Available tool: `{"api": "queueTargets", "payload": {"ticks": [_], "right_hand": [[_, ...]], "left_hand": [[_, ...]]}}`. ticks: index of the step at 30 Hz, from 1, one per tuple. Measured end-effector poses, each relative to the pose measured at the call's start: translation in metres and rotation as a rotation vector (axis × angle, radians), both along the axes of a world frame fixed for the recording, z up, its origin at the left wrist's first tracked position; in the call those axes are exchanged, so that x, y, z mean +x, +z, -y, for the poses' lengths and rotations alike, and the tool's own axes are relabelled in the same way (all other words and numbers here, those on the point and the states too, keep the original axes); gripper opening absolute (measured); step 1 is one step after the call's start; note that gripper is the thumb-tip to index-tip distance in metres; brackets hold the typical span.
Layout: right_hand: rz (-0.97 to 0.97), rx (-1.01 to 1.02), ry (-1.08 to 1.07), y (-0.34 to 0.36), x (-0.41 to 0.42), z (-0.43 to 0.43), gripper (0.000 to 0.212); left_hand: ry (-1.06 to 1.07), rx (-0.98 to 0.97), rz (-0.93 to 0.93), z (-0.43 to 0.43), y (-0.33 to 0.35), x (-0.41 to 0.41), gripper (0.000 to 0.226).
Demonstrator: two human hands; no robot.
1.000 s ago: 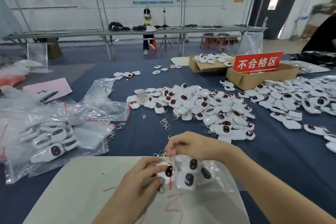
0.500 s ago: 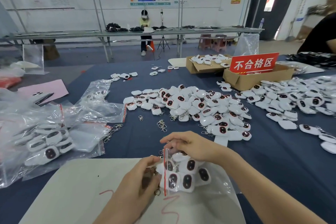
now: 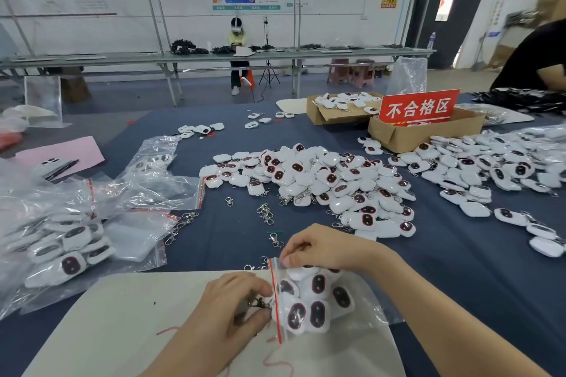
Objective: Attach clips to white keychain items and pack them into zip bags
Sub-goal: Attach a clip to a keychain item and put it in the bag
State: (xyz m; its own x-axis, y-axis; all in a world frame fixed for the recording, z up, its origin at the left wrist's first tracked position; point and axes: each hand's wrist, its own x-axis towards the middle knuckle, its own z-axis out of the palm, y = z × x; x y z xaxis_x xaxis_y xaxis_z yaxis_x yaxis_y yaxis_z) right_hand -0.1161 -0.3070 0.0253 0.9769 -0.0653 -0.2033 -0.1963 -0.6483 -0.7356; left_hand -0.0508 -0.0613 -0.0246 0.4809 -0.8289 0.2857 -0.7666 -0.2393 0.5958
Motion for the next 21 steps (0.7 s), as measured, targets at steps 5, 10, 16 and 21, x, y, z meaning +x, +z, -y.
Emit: {"api": "queueTargets", "payload": {"ticks": [5, 10, 16, 21], "right_hand": [[-0.008, -0.028, 0.007, -0.002, 0.004, 0.000, 0.013], [0.142, 0.047, -0.114, -0.003, 0.002, 0.007, 0.014], [0.357, -0.081, -0.366, -0.007, 0.012, 0.025, 0.025], [0.177, -0.535, -0.383, -0.017, 0.033, 0.034, 0.062]], "left_hand": [[-0.013, -0.041, 0.055, 0.012, -0.001, -0.001, 0.020], [0.060, -0.098, -0.222, 0.003, -0.001, 0.004, 0.028], [0.177, -0.241, -0.438, 0.008, 0.004, 0.011, 0.028], [0.248, -0.180, -0.279, 0.035, 0.008, 0.035, 0.032]]}}
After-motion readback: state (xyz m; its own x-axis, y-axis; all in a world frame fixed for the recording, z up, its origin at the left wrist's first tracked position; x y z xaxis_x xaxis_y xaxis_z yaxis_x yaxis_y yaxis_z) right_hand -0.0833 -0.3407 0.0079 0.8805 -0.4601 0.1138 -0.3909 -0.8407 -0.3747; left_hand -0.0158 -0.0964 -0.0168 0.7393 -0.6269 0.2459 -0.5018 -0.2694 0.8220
